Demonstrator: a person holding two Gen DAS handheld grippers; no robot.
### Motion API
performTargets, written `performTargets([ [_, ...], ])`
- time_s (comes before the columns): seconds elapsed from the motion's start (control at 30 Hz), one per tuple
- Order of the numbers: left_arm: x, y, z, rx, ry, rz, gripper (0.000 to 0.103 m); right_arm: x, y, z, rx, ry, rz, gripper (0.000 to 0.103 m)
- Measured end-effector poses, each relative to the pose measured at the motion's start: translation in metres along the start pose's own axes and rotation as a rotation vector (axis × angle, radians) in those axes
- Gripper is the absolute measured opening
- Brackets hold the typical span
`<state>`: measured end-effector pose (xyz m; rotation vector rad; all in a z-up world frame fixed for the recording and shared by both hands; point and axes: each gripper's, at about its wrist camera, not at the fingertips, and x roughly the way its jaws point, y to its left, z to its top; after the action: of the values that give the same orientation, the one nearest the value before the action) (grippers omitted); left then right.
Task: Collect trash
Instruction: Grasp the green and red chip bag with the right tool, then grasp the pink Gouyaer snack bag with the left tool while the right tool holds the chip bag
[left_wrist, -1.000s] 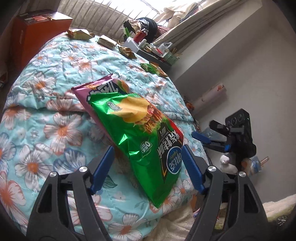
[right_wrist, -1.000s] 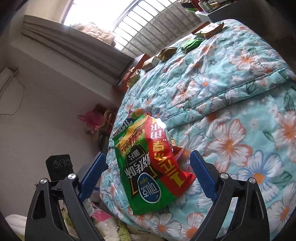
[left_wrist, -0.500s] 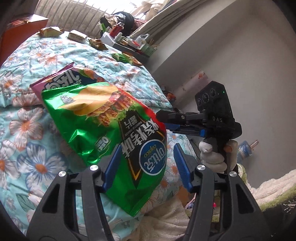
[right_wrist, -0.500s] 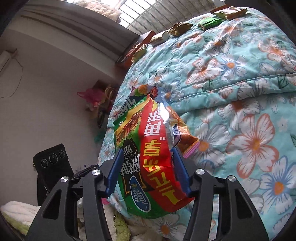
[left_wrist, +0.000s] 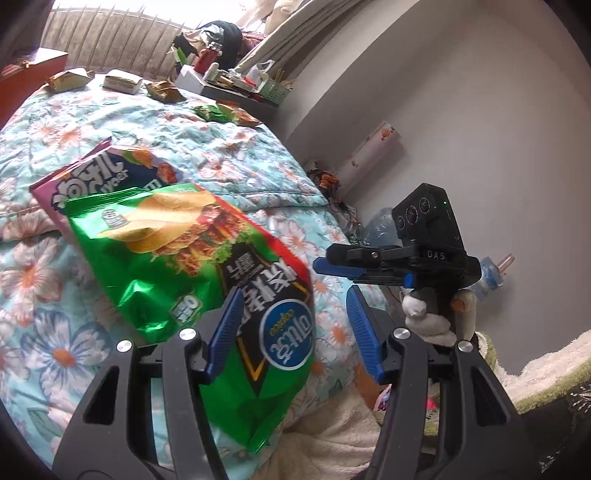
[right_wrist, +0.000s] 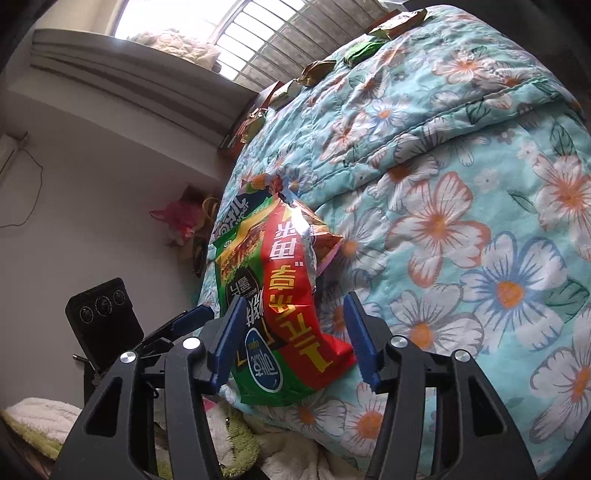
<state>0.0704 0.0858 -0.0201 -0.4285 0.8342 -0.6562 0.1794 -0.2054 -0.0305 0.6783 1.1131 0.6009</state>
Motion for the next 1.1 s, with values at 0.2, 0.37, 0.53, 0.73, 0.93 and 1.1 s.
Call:
performTargets([
  [0.2, -0.011, 0.028, -0.01, -0.077, 0.009, 0.12, 0.048, 0.03, -0.004, 0.012, 0.007, 0.081, 0.058, 0.06],
  [0.37, -0.006, 0.04, -0.014, -0.111, 0.032, 0.15, 0.043, 0.042, 0.019, 0.008, -0.057, 0.154, 0.236, 0.06],
  [0.53, -0.003, 0.043, -0.016, -0.106, 0.046, 0.125, 0.042, 0.048, 0.038, 0.001, -0.118, 0.161, 0.201, 0.042],
  [0.73, -0.019, 0.045, -0.011, -0.119, -0.014, 0.101, 0.042, 0.028, 0.039, -0.005, -0.137, 0.073, 0.192, 0.025],
  [0.93, -0.021, 0.06, -0.002, -0.2, -0.035, 0.171, 0.044, -0.025, 0.019, -0.006, -0.098, -0.086, 0.172, 0.024],
  [1.1, -0.004, 0.092, 0.0, -0.4, 0.007, 0.188, 0.045, -0.049, -0.008, -0.005, -0.028, -0.162, 0.084, 0.024],
])
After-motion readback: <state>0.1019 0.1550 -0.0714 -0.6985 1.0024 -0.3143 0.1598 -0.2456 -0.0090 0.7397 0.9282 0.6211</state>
